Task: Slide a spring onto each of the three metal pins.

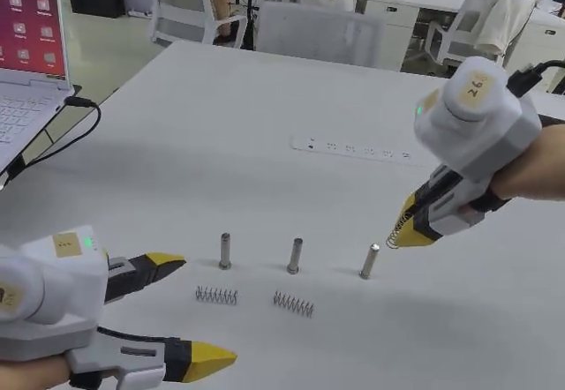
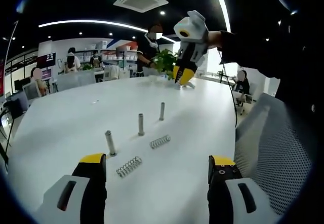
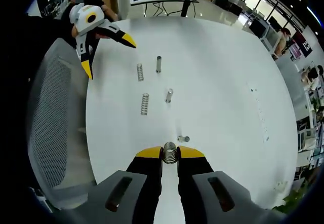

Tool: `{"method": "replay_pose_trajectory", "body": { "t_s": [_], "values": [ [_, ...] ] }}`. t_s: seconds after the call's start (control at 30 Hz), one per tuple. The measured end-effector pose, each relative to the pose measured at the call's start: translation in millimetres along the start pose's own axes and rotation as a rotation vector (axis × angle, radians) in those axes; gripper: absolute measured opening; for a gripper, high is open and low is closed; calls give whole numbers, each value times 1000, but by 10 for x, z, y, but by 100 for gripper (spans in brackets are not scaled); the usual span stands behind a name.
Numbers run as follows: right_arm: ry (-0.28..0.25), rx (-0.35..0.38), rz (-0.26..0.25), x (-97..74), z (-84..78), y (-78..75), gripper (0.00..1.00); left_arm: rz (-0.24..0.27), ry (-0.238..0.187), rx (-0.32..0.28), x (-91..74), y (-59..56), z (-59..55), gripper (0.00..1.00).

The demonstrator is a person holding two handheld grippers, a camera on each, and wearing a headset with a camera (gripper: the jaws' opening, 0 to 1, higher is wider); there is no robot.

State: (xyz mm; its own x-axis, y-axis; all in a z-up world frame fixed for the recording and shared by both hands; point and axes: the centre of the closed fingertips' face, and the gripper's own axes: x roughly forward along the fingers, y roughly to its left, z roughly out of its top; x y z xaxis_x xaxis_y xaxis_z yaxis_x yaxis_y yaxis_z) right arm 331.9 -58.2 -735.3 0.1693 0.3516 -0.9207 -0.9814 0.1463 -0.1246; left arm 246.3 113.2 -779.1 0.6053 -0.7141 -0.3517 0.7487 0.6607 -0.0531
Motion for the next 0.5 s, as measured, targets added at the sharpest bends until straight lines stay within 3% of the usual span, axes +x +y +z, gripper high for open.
{"method": "replay_pose_trajectory", "body": {
  "t_s": [0.23,0.5],
  "values": [
    [27,-14,-5,145,-47,-160,9,1,-2,4,10,-28,-5,84],
    [42,-17,12,305,-60,-241,9,2,-9,-1,13,-40,-15,88]
  ]
}}
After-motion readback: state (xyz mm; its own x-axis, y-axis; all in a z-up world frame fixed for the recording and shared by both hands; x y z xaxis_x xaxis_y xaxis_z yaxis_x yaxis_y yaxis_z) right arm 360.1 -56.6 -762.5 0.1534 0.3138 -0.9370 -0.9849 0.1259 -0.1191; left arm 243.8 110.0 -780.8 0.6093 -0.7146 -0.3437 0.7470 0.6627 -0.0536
